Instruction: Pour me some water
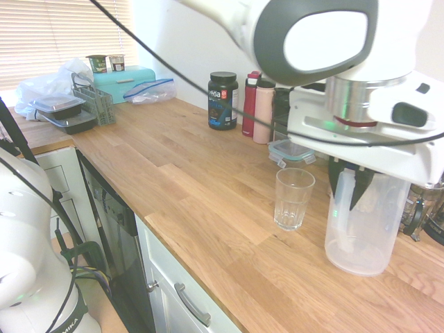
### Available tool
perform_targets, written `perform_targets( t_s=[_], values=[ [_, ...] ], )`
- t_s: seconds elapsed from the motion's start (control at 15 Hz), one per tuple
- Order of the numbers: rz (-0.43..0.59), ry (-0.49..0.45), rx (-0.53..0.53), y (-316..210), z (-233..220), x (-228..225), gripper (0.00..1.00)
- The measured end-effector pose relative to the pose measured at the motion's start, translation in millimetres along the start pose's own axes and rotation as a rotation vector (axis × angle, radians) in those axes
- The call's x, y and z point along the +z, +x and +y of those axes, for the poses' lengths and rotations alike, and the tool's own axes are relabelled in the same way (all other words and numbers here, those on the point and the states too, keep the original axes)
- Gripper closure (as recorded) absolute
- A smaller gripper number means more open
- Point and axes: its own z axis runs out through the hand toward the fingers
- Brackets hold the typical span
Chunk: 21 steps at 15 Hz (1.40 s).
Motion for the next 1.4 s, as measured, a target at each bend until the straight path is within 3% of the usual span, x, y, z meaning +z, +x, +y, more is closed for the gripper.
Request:
perform_targets(
  t_s=[0.27,0.67,1.0,1.4],
  values=[
    [0.081,0.059,0.056,-60.6,8.6,-26.3,1.00],
    [0.018,0.068,0.012,-162.2,-25.6,-75.6,1.00],
    [-0.012,0.131,-0.093,-245.9,-136.0,-82.8,1.00],
    [-0.010,0.214,-0.144,-342.9,-288.8,-52.0,1.00]
  ],
)
